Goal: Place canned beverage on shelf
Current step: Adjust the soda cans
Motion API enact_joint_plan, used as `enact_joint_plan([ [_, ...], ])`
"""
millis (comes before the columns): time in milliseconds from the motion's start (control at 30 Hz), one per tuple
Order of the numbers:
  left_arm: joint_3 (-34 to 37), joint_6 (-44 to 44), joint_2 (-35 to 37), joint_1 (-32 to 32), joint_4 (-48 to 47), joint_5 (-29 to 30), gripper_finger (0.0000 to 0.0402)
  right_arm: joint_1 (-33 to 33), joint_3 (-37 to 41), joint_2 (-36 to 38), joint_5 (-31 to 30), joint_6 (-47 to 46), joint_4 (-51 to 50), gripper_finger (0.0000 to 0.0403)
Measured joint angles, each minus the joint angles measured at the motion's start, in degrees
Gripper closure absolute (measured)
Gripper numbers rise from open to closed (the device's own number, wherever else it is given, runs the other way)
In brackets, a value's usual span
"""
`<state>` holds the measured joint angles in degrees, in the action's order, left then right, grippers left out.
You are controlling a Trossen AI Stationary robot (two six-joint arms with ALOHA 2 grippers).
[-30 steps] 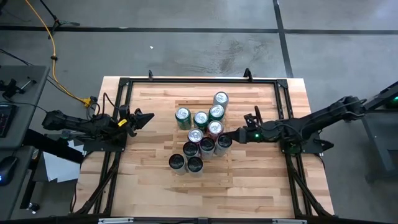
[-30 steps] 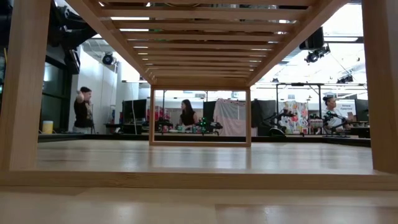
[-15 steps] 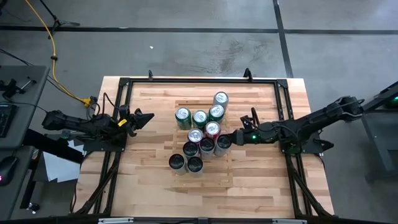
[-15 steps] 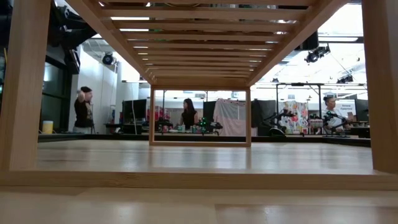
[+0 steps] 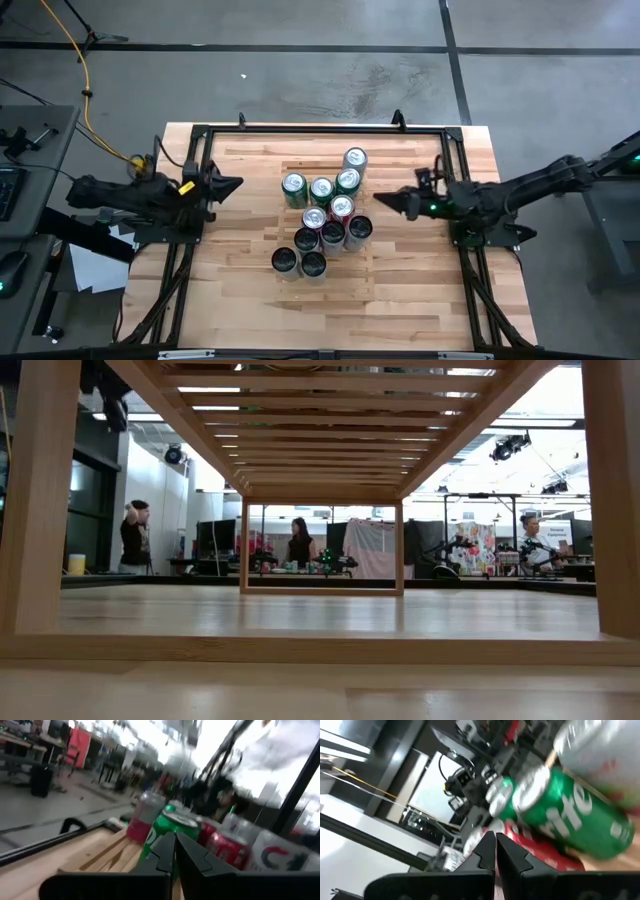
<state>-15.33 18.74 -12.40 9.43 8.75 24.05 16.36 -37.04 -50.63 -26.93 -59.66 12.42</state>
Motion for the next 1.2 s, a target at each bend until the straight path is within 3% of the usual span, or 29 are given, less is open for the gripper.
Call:
enact_joint_plan([
  [100,-8.80,-3.02,-4.29,0.00,-10.23,-1.27,0.0394,0.00,-0.37,2.82,-1.79,3.79,-0.35,0.0403],
  [267,-24.64,-10.36,-17.29,0.00,-18.57,-5.00,0.0395,-0.32,-4.57,3.81,-2.67,11.39,-3.02,0.0403],
  [467,-48.36,-21.30,-39.40,0.00,-32.81,-13.28,0.0401,-0.37,-11.96,2.92,-3.30,14.73,-17.47,0.0403],
  [600,-63.46,-27.90,-52.78,0.00,-44.35,-15.11,0.0400,-0.37,-16.03,1.93,-3.29,14.73,-25.75,0.0403],
  [733,-75.02,-31.45,-61.61,0.00,-51.55,-14.93,0.0388,-0.37,-18.49,0.96,-2.91,14.77,-29.92,0.0403],
  [933,-84.43,-29.63,-68.16,0.02,-57.15,-14.93,0.0327,-0.33,-18.67,0.05,-0.61,14.91,-30.94,0.0403],
  [1200,-85.14,-20.68,-68.68,0.01,-57.92,-15.12,0.0175,-0.33,-18.67,-0.43,1.70,14.73,-33.22,0.0403],
])
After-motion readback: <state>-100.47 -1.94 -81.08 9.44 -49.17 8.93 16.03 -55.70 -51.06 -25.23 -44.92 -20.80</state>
